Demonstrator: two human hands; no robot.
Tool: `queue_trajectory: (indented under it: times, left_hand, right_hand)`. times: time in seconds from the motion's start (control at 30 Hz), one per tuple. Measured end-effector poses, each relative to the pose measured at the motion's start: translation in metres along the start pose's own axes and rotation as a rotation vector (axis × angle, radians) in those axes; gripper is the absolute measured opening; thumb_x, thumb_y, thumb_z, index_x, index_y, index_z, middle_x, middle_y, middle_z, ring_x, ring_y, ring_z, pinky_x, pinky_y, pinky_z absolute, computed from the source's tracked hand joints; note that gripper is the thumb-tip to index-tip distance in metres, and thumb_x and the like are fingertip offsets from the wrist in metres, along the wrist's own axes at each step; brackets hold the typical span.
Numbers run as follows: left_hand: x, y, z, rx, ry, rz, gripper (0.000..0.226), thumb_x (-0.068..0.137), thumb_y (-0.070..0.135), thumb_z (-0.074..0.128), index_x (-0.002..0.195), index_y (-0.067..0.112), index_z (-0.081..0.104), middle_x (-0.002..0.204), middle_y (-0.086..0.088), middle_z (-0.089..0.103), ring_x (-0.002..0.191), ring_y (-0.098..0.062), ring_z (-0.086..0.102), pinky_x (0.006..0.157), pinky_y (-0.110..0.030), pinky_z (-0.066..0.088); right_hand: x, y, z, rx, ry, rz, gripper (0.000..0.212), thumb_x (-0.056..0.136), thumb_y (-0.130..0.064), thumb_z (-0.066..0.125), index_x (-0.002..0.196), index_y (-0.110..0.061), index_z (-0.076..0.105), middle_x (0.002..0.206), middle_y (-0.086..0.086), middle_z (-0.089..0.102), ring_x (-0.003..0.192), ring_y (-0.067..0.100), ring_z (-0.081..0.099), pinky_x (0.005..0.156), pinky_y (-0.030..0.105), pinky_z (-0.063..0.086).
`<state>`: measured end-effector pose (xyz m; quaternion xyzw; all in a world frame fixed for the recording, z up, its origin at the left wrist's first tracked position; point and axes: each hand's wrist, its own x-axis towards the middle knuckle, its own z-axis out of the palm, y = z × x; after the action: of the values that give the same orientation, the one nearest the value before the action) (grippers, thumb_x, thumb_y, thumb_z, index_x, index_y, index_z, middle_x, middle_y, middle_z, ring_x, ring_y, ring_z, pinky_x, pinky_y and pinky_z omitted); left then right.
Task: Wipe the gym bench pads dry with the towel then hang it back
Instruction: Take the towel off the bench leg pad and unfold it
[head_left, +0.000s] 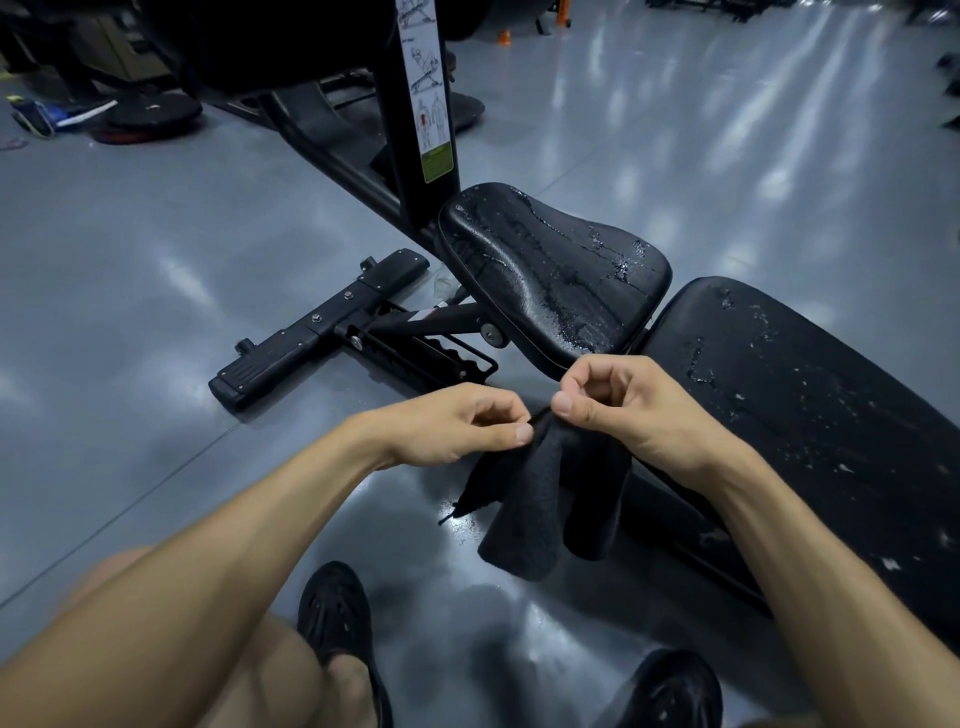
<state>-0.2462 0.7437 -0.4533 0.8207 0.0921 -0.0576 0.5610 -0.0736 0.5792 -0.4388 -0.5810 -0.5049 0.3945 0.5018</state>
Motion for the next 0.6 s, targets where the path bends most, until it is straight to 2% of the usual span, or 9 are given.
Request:
queue_trajectory:
  times: [0.07, 0.17, 0.27, 0.3, 0.37, 0.4, 0.5, 0.6]
  left_hand:
    - [-0.003, 0.000, -0.004, 0.011, 0.026, -0.010, 0.012, 0.103, 0.024, 0.058, 0.095, 0.018, 0.064, 0.087, 0.009, 0.059, 0.083, -0.007, 0.049, 0.079, -0.023, 0.041]
    - [-0.007, 0.001, -0.009, -0.002, 0.093, 0.055, 0.008, 0.100, 0.012, 0.061, 0.092, 0.013, 0.062, 0.081, 0.015, 0.059, 0.076, 0.001, 0.051, 0.074, -0.014, 0.041]
    - [-0.008, -0.001, -0.011, 0.038, 0.130, 0.087, 0.007, 0.098, 0.009, 0.064, 0.092, 0.010, 0.061, 0.081, 0.013, 0.062, 0.074, 0.001, 0.055, 0.074, -0.016, 0.045]
    - [-0.008, -0.002, -0.011, 0.050, 0.138, 0.089, 0.008, 0.098, 0.009, 0.066, 0.092, 0.010, 0.061, 0.082, 0.012, 0.063, 0.074, 0.000, 0.056, 0.074, -0.017, 0.045]
    - [-0.009, -0.002, -0.012, 0.067, 0.158, 0.091, 0.008, 0.096, 0.010, 0.068, 0.092, 0.011, 0.062, 0.082, 0.010, 0.065, 0.076, -0.004, 0.059, 0.074, -0.018, 0.047]
    - [-0.008, -0.003, -0.012, 0.070, 0.165, 0.088, 0.007, 0.095, 0.010, 0.069, 0.094, 0.012, 0.062, 0.082, 0.008, 0.066, 0.076, -0.005, 0.060, 0.074, -0.019, 0.047]
    - [-0.007, -0.003, -0.012, 0.088, 0.165, 0.038, 0.009, 0.097, 0.013, 0.068, 0.105, 0.013, 0.065, 0.085, -0.003, 0.070, 0.078, -0.009, 0.063, 0.076, -0.021, 0.050]
    - [-0.008, -0.001, -0.012, 0.179, 0.115, -0.040, 0.017, 0.101, 0.018, 0.061, 0.116, 0.014, 0.069, 0.100, -0.007, 0.076, 0.089, -0.010, 0.068, 0.086, -0.027, 0.053]
  right_hand:
    - [-0.001, 0.001, -0.006, -0.040, -0.012, 0.012, 0.023, 0.090, -0.020, 0.073, 0.082, -0.003, 0.060, 0.073, 0.004, 0.053, 0.069, 0.013, 0.045, 0.064, 0.021, 0.037]
    - [-0.004, 0.006, -0.013, -0.191, -0.031, 0.050, 0.028, 0.087, -0.029, 0.077, 0.080, -0.007, 0.062, 0.070, 0.001, 0.058, 0.066, 0.015, 0.045, 0.063, 0.030, 0.036]
    - [-0.006, 0.010, -0.013, -0.288, 0.003, 0.052, 0.028, 0.084, -0.030, 0.080, 0.076, -0.009, 0.064, 0.059, -0.007, 0.053, 0.054, 0.008, 0.039, 0.054, 0.020, 0.033]
    - [-0.006, 0.010, -0.013, -0.292, 0.014, 0.043, 0.030, 0.083, -0.032, 0.082, 0.076, -0.010, 0.064, 0.058, -0.004, 0.053, 0.053, 0.007, 0.040, 0.054, 0.019, 0.033]
    - [-0.005, 0.012, -0.013, -0.264, 0.020, 0.024, 0.033, 0.081, -0.040, 0.084, 0.076, -0.012, 0.066, 0.064, 0.010, 0.060, 0.060, 0.011, 0.047, 0.059, 0.026, 0.038]
    - [-0.005, 0.012, -0.013, -0.235, 0.020, 0.022, 0.034, 0.080, -0.039, 0.085, 0.076, -0.011, 0.066, 0.067, 0.011, 0.062, 0.062, 0.013, 0.049, 0.060, 0.029, 0.039]
    - [-0.003, 0.013, -0.011, -0.139, 0.041, 0.023, 0.026, 0.079, -0.026, 0.082, 0.078, -0.007, 0.064, 0.068, -0.001, 0.062, 0.064, 0.009, 0.052, 0.062, 0.020, 0.042]
    - [-0.002, 0.016, -0.007, -0.053, 0.082, 0.028, 0.025, 0.080, -0.024, 0.080, 0.088, -0.004, 0.066, 0.072, 0.002, 0.064, 0.067, 0.010, 0.054, 0.065, 0.017, 0.043]
